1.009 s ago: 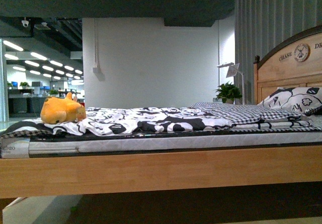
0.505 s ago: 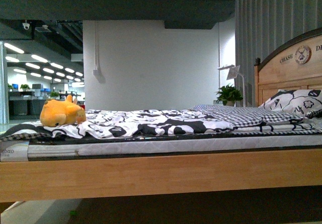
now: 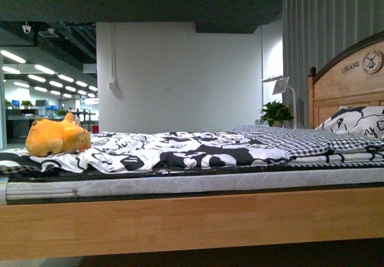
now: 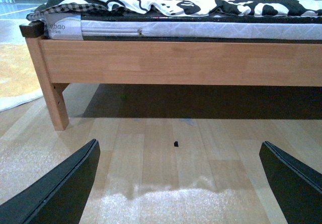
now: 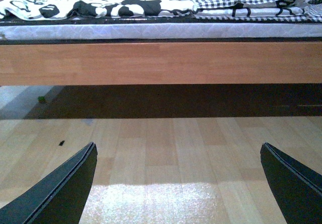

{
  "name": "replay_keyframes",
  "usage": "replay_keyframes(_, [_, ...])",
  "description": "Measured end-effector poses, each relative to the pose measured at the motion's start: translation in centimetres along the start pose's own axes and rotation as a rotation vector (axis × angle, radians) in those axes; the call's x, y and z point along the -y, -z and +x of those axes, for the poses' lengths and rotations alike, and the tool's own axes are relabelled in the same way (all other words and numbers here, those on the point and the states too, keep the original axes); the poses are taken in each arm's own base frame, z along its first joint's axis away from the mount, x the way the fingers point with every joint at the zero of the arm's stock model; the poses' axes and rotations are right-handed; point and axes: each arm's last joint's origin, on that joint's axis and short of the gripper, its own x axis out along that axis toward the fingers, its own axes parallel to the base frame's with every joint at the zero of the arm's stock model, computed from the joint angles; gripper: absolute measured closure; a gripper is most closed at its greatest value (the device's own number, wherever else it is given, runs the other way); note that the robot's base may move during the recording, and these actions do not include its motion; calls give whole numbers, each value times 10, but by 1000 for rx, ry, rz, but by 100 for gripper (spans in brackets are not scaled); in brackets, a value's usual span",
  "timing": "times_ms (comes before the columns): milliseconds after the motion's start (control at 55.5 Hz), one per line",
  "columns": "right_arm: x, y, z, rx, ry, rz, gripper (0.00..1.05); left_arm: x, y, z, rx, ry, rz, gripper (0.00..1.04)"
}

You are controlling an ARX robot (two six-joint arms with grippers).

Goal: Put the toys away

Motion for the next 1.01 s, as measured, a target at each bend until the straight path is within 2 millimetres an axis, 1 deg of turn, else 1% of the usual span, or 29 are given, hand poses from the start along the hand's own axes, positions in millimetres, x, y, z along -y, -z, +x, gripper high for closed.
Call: replay_keyframes(1009, [0, 0, 0, 0, 2, 0, 7, 0, 0, 0, 0, 0, 0, 6])
